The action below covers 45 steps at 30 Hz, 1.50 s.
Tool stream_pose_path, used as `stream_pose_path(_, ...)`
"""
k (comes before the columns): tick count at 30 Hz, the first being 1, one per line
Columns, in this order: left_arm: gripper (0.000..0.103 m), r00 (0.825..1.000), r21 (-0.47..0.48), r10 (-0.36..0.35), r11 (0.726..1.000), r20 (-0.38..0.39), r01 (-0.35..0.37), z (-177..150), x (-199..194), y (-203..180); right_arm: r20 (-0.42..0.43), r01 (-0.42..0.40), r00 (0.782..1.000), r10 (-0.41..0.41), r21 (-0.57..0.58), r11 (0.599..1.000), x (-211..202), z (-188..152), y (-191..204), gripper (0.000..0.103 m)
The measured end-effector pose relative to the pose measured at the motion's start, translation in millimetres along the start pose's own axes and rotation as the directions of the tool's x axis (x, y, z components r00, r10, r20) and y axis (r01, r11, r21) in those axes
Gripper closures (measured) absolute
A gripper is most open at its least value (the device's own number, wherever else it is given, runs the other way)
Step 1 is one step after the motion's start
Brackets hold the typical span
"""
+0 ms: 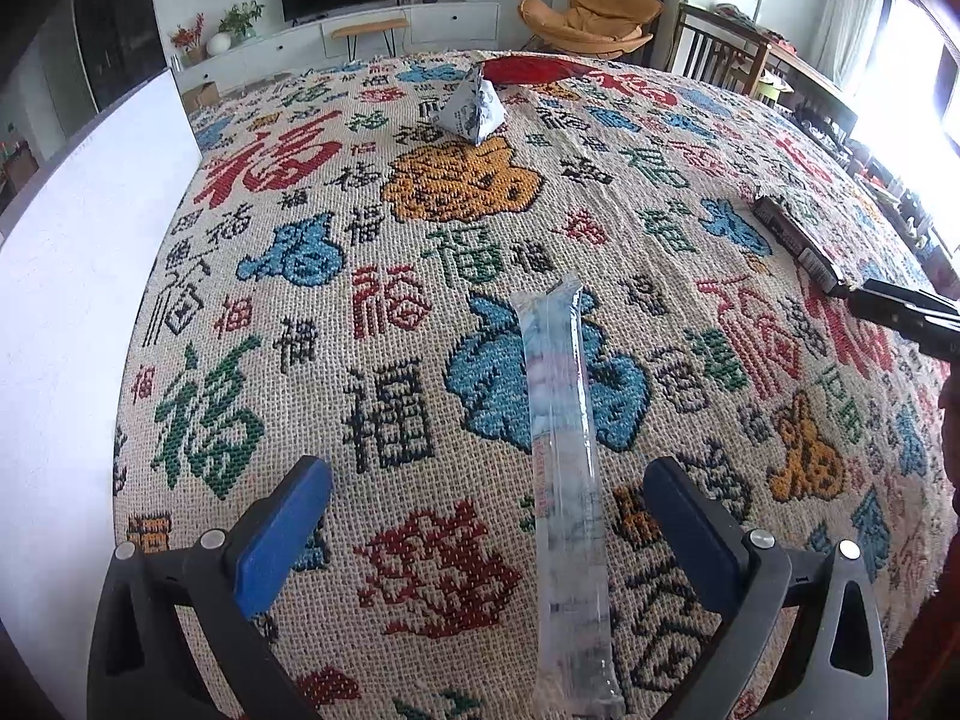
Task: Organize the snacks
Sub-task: 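Grasp the Snickers bar with the right tool while the left tool holds the sleeve, then carry the sleeve and Snickers bar into the white box and open both tools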
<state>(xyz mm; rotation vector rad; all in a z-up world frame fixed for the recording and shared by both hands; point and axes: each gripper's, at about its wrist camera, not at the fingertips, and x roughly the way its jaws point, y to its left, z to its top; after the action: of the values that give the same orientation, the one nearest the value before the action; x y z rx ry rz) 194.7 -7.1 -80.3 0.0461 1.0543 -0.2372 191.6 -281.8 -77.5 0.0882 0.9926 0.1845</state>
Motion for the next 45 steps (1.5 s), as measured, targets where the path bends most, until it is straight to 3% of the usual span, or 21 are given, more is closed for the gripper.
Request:
stream_pose_path(3,0.000,0.999,-0.046,-0.028,0.999,-0.033,0.026,3.4,-1.2,2.2,-0.025,-0.016,1.000,0.016,0.026,1.000,-2.6,31.1,-0.2,0.021)
stream_pose_path(5,0.001,0.999,-0.043,-0.024,0.999,-0.047,0.022,3.6,-0.5,-2.8,-0.098,-0.021,0.995,0.023,0.016,1.000,10.0,55.7,7.3,0.021)
stream_pose_path(8,0.019,0.999,-0.003,-0.011,1.000,-0.037,0.011,0.8,-4.1,-14.8,-0.193,0.000,0.981,-0.004,-0.020,1.000,36.5,80.1,25.3,0.024)
stream_pose_path(10,0.046,1.000,0.031,0.017,0.999,-0.023,-0.016,-1.2,-6.6,-20.2,-0.242,0.032,0.969,-0.041,-0.042,0.999,53.6,84.1,35.8,0.028)
stream_pose_path(11,0.057,1.000,0.044,0.026,0.999,-0.011,-0.026,-2.3,-8.6,-21.0,-0.263,0.051,0.963,-0.062,-0.051,0.997,60.6,84.1,39.5,0.037)
stream_pose_path(12,0.080,1.000,0.048,0.007,0.999,-0.002,-0.007,-3.4,-11.0,-20.1,-0.289,0.073,0.953,-0.087,-0.059,0.996,66.6,82.7,41.9,0.056)
stream_pose_path(13,0.085,1.000,0.033,-0.009,0.999,-0.001,0.009,-4.5,-13.3,-16.8,-0.261,0.103,0.958,-0.118,-0.072,0.992,62.8,82.3,43.4,0.079)
stream_pose_path(14,0.085,0.999,0.011,-0.033,0.999,0.001,0.033,-5.7,-15.8,-11.8,-0.265,0.115,0.955,-0.129,-0.066,0.991,61.3,81.8,43.5,0.085)
stream_pose_path(17,0.085,0.993,-0.062,-0.105,0.992,0.046,0.107,-13.4,-32.1,0.9,-0.258,0.089,0.962,-0.088,-0.007,0.996,45.9,77.0,39.0,0.085)
stream_pose_path(21,0.085,0.973,-0.125,-0.187,0.971,0.138,0.204,-20.3,-67.0,8.8,-0.225,0.057,0.973,-0.059,-0.018,0.998,13.2,73.2,45.3,0.085)
stream_pose_path(25,0.085,0.930,-0.176,-0.248,0.937,0.272,0.301,-20.2,-124.0,21.5,-0.154,-0.031,0.988,0.026,-0.033,0.999,-24.3,90.0,77.8,0.085)
stream_pose_path(30,0.085,0.877,-0.191,-0.205,0.931,0.435,0.312,-23.0,-216.2,55.5,-0.027,-0.186,0.983,0.184,-0.146,0.972,-78.4,115.9,164.9,0.085)
stream_pose_path(32,0.085,0.863,-0.211,-0.160,0.933,0.478,0.290,-28.3,-248.8,77.0,0.003,-0.254,0.966,0.260,-0.203,0.946,-97.9,121.0,206.2,0.085)
stream_pose_path(34,0.085,0.864,-0.247,-0.102,0.936,0.493,0.251,-34.0,-271.4,101.8,0.002,-0.331,0.939,0.343,-0.251,0.910,-111.3,123.3,247.0,0.085)
stream_pose_path(37,0.085,0.881,-0.319,0.023,0.936,0.473,0.147,-45.7,-286.5,141.1,-0.057,-0.450,0.889,0.455,-0.300,0.841,-120.2,120.6,305.9,0.085)
stream_pose_path(41,0.084,0.912,-0.427,0.180,0.904,0.369,-0.006,-67.3,-270.3,192.9,-0.174,-0.593,0.805,0.567,-0.270,0.759,-105.9,112.9,371.8,0.085)
stream_pose_path(42,0.079,0.917,-0.462,0.236,0.884,0.321,-0.066,-72.7,-262.2,206.6,-0.199,-0.617,0.787,0.584,-0.258,0.743,-99.0,109.4,386.6,0.085)
stream_pose_path(44,0.049,0.914,-0.526,0.304,0.841,0.267,-0.126,-85.0,-251.0,227.7,-0.250,-0.662,0.749,0.614,-0.235,0.712,-83.2,101.7,412.7,0.078)
stream_pose_path(45,0.027,0.910,-0.563,0.332,0.814,0.248,-0.144,-92.2,-249.2,237.9,-0.266,-0.683,0.728,0.632,-0.213,0.698,-77.6,99.1,420.0,0.062)
